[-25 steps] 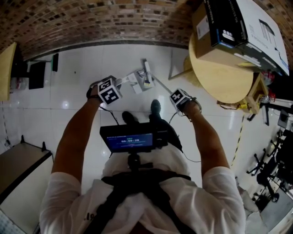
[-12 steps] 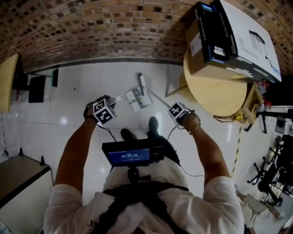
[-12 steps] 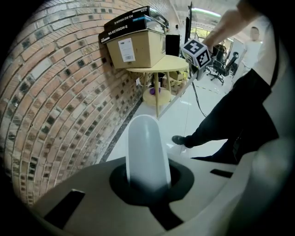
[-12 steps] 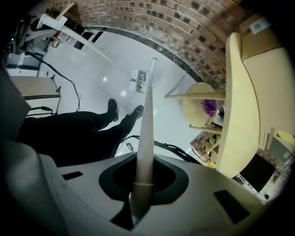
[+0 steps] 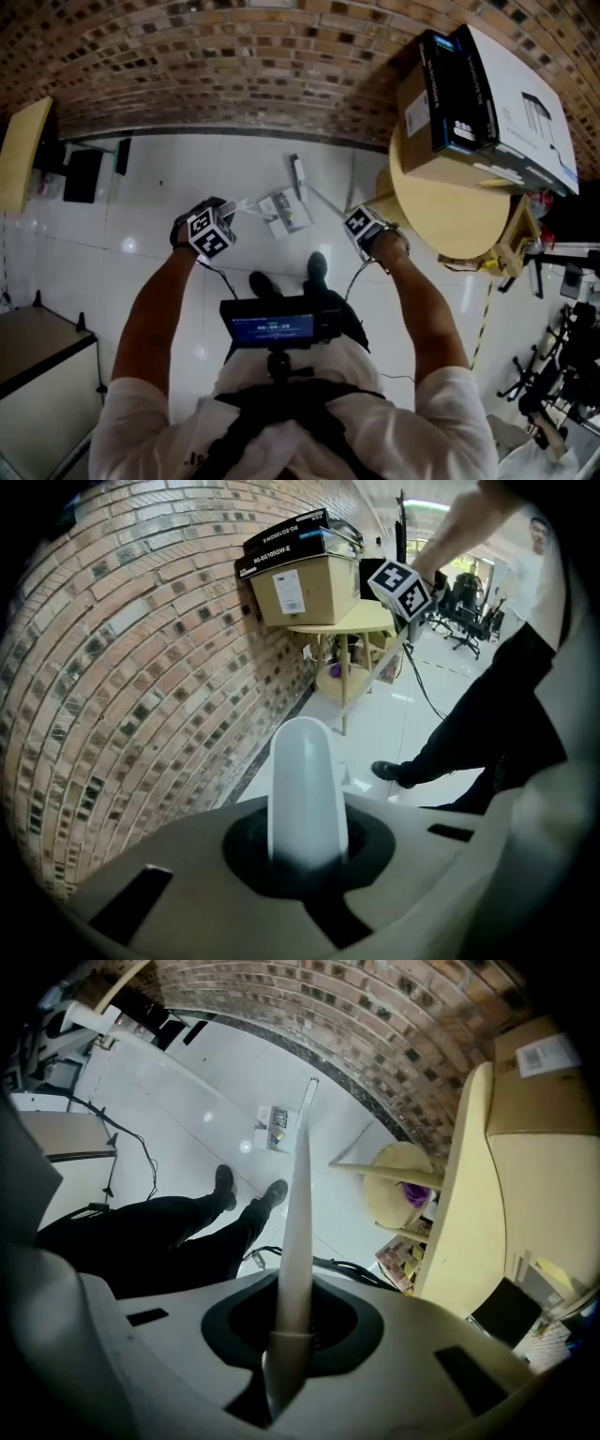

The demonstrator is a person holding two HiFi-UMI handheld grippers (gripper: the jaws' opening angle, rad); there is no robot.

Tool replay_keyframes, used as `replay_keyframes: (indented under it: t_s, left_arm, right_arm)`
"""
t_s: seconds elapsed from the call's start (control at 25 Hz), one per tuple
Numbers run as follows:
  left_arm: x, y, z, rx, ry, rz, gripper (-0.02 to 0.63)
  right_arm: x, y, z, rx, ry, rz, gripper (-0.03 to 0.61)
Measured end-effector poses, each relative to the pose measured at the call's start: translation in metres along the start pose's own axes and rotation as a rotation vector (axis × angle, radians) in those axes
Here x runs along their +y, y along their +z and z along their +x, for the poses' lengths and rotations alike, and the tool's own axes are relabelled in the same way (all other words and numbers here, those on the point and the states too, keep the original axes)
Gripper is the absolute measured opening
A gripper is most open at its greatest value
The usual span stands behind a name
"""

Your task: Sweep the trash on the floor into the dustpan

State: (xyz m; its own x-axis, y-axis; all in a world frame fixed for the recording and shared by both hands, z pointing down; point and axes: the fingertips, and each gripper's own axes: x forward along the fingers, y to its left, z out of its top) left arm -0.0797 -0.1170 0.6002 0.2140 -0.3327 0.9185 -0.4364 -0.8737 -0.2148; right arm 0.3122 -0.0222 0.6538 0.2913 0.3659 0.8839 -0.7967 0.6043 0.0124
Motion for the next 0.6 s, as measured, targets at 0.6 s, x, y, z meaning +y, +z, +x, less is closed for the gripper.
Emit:
replay_keyframes:
  t_s: [0.6]
  left_arm:
    - [0.023, -0.055, -0.020, -0.011, 0.106, -0.065, 0.002]
  right_arm:
    - [0.033, 0.048, -0.040, 0.034, -0.136, -0.132, 0.044]
